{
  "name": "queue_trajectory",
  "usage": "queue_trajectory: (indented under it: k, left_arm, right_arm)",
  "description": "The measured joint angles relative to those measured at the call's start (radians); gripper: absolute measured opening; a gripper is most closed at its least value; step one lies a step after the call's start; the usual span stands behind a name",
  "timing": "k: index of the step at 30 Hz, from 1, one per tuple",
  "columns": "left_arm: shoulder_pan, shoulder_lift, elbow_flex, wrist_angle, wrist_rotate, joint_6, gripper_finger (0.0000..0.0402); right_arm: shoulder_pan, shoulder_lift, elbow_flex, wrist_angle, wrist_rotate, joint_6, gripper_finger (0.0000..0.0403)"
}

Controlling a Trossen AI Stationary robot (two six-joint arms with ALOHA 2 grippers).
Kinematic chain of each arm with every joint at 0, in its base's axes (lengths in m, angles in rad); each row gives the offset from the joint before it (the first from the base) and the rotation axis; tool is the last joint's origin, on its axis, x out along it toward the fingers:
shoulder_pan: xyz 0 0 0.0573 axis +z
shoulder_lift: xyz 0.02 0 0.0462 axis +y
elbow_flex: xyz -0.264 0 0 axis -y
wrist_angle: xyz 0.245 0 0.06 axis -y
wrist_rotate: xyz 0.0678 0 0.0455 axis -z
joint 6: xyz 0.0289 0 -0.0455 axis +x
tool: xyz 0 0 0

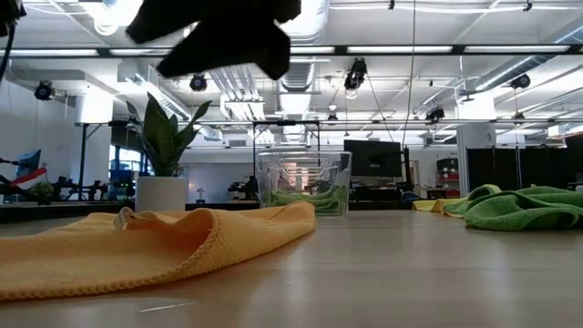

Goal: Fold microfiber towels
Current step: Fold the orange towel

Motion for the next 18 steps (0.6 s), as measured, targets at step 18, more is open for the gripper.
queue_trajectory:
  k: [18]
  left_arm:
    - [-0.026,0.042,-0.021,0.097,0.004,0.004,0.0219]
  right_arm:
    - [-0.024,0.355,0.523,-0.471,-0.023,-0.334,0.0171]
